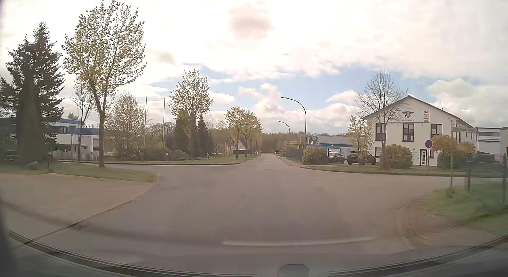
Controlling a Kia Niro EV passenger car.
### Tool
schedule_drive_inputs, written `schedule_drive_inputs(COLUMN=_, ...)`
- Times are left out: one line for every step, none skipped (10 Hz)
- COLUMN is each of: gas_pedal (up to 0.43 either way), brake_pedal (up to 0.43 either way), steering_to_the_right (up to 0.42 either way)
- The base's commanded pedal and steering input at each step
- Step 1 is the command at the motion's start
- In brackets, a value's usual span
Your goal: Follow the waypoints while adhering to traffic rules and regulations
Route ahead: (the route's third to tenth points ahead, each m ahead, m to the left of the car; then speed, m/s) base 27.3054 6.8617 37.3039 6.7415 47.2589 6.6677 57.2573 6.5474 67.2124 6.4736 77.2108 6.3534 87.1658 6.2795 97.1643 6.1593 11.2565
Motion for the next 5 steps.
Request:
schedule_drive_inputs(gas_pedal=0.138, brake_pedal=0.000, steering_to_the_right=0.002)
schedule_drive_inputs(gas_pedal=0.138, brake_pedal=0.000, steering_to_the_right=0.002)
schedule_drive_inputs(gas_pedal=0.138, brake_pedal=0.000, steering_to_the_right=0.003)
schedule_drive_inputs(gas_pedal=0.138, brake_pedal=0.000, steering_to_the_right=0.003)
schedule_drive_inputs(gas_pedal=0.138, brake_pedal=0.000, steering_to_the_right=0.006)
